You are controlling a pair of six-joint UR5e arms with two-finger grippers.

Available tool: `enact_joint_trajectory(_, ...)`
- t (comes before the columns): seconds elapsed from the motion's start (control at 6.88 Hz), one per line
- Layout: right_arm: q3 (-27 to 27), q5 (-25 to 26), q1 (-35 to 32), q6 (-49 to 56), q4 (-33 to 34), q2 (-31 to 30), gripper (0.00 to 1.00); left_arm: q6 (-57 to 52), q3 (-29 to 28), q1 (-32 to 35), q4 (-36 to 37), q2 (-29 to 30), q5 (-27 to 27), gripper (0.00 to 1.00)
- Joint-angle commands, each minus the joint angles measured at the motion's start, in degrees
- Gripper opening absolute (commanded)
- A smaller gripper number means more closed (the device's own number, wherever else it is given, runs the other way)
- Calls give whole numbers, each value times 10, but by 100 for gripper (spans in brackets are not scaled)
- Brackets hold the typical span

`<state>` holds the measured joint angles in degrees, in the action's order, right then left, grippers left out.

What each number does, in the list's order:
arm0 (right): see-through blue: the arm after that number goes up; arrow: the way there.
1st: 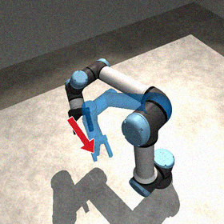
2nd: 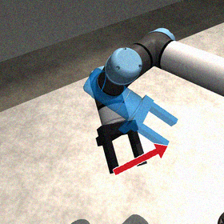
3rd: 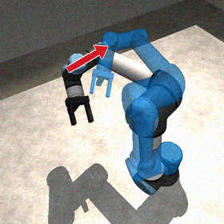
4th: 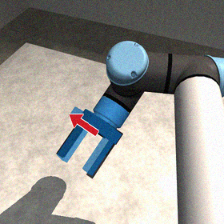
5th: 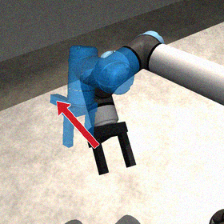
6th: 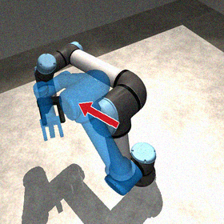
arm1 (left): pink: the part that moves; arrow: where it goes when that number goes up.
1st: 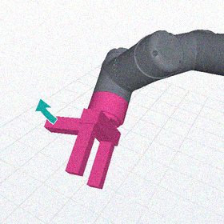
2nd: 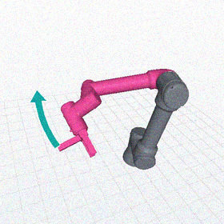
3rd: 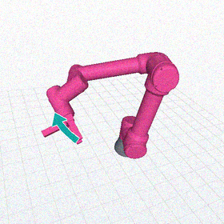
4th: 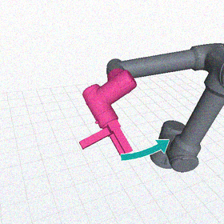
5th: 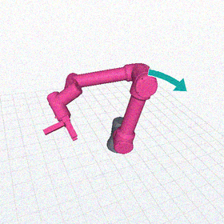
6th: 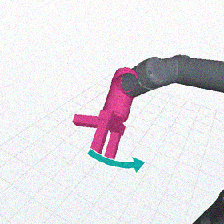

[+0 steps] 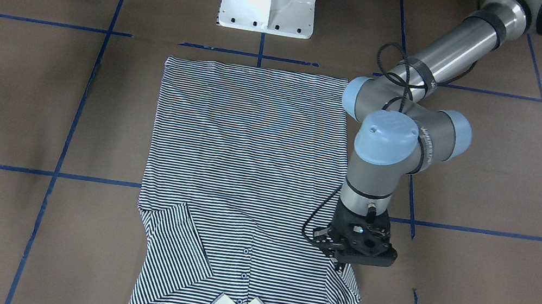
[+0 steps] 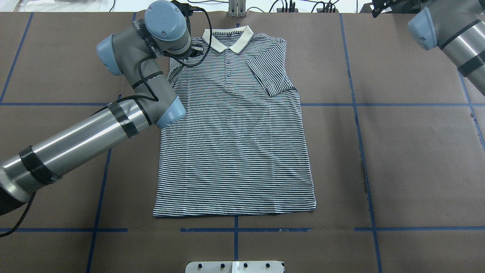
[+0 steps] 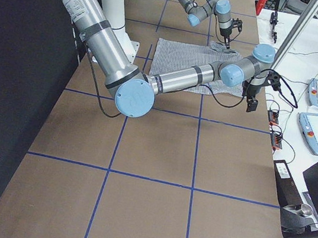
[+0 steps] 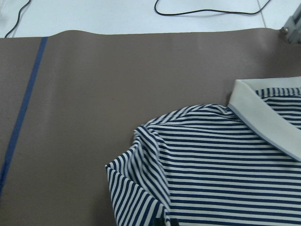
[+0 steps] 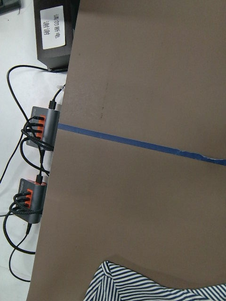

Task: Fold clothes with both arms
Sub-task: 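Fold the sleeve with the left gripper inward across the shirt body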

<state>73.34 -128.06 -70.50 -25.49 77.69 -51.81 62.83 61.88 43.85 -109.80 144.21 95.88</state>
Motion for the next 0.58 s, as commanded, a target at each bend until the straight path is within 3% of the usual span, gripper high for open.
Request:
enact_joint_trajectory(0.0,1,0,1,-1,0,-1,100,20,-36,-10,4,27,-14,0)
enact_joint_trajectory(0.15,2,0,2,-2,0,-1,100,-8,-36,-12,2,26,-14,99)
enact_joint_trajectory(0.44,37,0,11,-3,1,-16,100,-36,11,-18,5,21,-4,100)
